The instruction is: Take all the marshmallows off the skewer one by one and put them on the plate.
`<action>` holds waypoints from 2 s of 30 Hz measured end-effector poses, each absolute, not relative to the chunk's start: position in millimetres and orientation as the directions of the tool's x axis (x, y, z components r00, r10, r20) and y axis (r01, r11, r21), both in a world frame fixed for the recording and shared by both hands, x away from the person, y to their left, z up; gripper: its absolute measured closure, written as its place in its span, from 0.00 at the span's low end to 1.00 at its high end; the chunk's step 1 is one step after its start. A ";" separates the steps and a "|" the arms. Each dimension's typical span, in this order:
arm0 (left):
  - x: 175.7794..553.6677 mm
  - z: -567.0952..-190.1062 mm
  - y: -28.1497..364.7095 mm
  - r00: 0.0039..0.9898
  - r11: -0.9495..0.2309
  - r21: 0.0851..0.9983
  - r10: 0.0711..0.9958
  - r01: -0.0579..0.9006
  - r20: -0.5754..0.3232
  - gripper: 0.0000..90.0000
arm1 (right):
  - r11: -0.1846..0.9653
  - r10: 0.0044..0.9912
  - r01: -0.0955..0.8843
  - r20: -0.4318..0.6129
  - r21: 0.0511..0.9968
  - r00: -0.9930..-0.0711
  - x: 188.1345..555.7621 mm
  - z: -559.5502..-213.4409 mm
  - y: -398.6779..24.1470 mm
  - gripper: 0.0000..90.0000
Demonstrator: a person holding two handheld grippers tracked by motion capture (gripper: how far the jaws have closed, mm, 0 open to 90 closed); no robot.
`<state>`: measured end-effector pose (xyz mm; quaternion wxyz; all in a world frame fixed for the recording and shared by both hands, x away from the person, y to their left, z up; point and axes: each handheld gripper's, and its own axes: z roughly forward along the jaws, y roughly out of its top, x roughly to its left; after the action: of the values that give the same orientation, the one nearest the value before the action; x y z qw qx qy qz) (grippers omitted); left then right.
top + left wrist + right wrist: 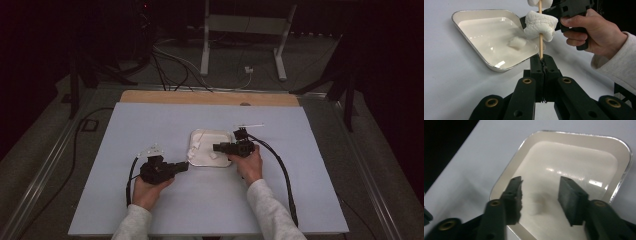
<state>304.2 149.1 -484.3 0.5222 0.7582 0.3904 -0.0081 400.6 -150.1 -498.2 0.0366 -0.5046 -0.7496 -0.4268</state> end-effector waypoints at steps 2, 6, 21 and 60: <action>304.3 -484.5 149.1 0.694 -0.149 0.786 0.585 0.601 -0.419 1.00 | 0.128 0.728 0.784 0.479 0.608 -0.490 399.7 -497.6 -150.1 0.48; 304.5 -484.7 149.3 0.693 -0.150 0.786 0.588 0.600 -0.418 1.00 | 0.106 0.696 0.787 0.520 0.608 -0.495 398.5 -492.3 -151.1 0.36; 304.9 -485.5 147.3 0.696 -0.154 0.787 0.588 0.597 -0.412 1.00 | 0.058 0.580 0.759 0.597 0.648 -0.554 388.0 -460.5 -150.2 0.21; 303.7 -484.4 135.6 0.712 -0.159 0.796 0.572 0.585 -0.408 1.00 | 0.128 0.494 0.774 0.637 0.620 -0.592 379.4 -451.9 -111.2 0.23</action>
<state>303.7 135.6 -484.4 0.5254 0.7614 0.3797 -0.0060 379.4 -111.2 -451.9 0.1398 -0.4297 -0.7377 -0.5016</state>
